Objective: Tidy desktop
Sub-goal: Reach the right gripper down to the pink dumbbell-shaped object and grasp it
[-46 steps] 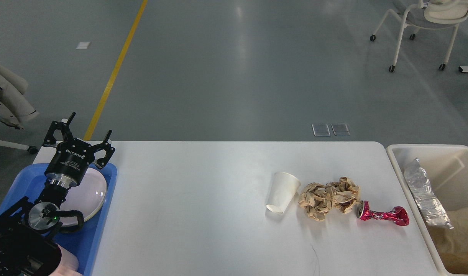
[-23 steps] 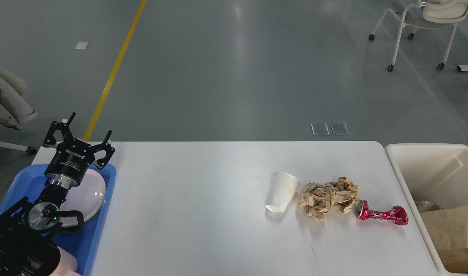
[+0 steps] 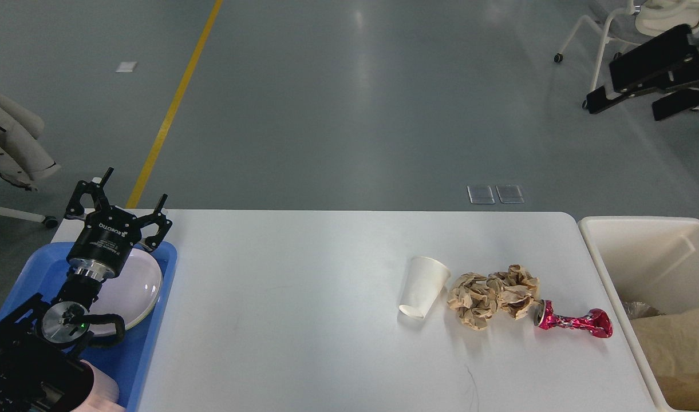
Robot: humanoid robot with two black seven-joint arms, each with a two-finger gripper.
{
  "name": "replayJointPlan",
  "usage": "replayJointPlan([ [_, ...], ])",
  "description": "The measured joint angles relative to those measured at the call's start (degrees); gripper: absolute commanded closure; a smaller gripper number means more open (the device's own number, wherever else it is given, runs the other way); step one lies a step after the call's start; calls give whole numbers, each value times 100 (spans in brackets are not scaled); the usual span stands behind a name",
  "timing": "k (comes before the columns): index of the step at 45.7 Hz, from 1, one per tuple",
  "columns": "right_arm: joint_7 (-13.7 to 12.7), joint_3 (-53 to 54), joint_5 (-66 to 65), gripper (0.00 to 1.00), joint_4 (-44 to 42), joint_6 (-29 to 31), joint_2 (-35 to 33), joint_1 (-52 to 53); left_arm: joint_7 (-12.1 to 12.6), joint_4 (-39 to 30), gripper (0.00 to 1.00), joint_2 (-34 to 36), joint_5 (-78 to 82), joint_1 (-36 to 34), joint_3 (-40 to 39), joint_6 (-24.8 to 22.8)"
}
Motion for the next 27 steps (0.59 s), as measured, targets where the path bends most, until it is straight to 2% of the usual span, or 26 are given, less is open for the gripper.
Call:
replayJointPlan([
  [3, -26, 14, 52, 0, 42, -9, -23, -425, 0, 0, 0, 0, -4, 0, 0, 0],
  [6, -45, 9, 56, 0, 36, -284, 10, -960, 0, 0, 0, 0, -5, 0, 0, 0],
  [13, -208, -50, 45, 0, -78, -1851, 431, -2654, 0, 0, 0, -1, -4, 0, 0, 0],
  [19, -431, 6, 117, 0, -620, -3136, 944, -4258, 0, 0, 0, -1, -5, 0, 0, 0],
  [24, -541, 108, 91, 0, -1400, -3763, 1177, -5434, 0, 0, 0, -7, -4, 0, 0, 0],
  [27, -791, 142, 105, 0, -1723, -3874, 1284, -5879, 0, 0, 0, -8, -4, 0, 0, 0],
])
